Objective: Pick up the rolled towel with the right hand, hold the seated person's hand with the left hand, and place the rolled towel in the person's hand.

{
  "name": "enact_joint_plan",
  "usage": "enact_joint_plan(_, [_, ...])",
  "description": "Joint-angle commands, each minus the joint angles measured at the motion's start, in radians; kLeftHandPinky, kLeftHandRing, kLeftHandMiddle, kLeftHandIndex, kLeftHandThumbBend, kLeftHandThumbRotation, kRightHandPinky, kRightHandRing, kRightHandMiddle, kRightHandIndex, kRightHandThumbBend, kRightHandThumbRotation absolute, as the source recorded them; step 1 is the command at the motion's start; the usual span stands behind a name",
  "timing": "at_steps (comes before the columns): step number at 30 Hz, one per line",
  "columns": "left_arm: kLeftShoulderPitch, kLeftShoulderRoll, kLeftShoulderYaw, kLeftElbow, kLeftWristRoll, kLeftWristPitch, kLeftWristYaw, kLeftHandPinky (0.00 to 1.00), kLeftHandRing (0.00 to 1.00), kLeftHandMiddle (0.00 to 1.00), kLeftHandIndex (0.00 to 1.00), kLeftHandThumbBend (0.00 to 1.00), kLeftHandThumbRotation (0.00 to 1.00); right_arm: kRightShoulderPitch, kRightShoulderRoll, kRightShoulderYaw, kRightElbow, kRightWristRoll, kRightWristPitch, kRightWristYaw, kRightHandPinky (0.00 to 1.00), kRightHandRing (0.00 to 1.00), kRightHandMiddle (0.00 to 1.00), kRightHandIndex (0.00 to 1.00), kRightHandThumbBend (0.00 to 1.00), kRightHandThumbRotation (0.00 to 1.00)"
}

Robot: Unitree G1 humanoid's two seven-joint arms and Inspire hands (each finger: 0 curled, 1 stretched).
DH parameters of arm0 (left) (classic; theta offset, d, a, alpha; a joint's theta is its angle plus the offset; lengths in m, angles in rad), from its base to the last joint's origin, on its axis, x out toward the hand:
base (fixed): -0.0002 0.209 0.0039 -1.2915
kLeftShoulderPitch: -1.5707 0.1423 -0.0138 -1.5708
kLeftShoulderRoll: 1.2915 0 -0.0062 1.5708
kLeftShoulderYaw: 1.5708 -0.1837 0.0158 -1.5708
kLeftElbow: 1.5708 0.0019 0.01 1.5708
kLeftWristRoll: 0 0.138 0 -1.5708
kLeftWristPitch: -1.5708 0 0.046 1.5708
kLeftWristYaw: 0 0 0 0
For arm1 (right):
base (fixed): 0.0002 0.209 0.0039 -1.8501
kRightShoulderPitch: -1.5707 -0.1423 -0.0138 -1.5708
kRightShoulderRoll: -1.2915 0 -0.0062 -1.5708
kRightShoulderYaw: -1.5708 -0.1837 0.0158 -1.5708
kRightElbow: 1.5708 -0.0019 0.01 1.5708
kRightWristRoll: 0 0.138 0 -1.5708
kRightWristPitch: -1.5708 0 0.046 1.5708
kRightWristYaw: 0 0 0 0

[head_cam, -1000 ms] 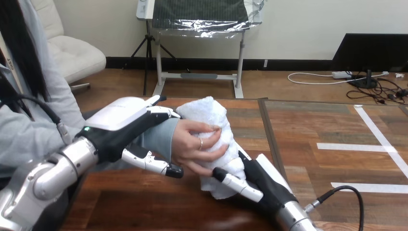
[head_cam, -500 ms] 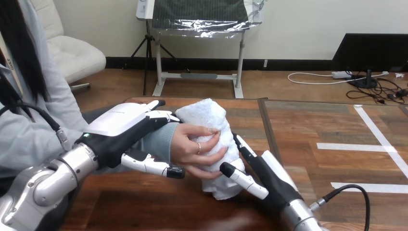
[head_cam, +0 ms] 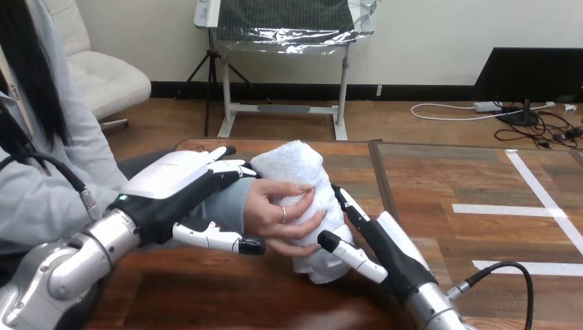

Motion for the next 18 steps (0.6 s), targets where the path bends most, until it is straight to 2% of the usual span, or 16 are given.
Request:
enact_joint_plan(1, [-0.01,-0.019,0.01,-0.043,-0.024,-0.003,0.005,1.0,1.0,1.0,1.0,1.0,0.86,-0.083,-0.007,-0.01,-0.02,0.018,-0.034,0.013,1.0,1.0,1.0,1.0,1.0,1.0])
enact_joint_plan(9, [-0.002,-0.019,0.008,-0.048,-0.026,0.006,0.0,1.0,1.0,1.0,1.0,1.0,0.87,-0.081,-0.001,-0.027,-0.021,0.055,-0.04,0.059,1.0,1.0,1.0,1.0,1.0,1.0])
enact_joint_plan(18, [0.001,-0.018,0.005,-0.046,-0.022,0.007,0.001,1.0,1.0,1.0,1.0,1.0,0.88,-0.081,-0.001,-0.03,-0.024,0.075,-0.047,0.082,1.0,1.0,1.0,1.0,1.0,1.0])
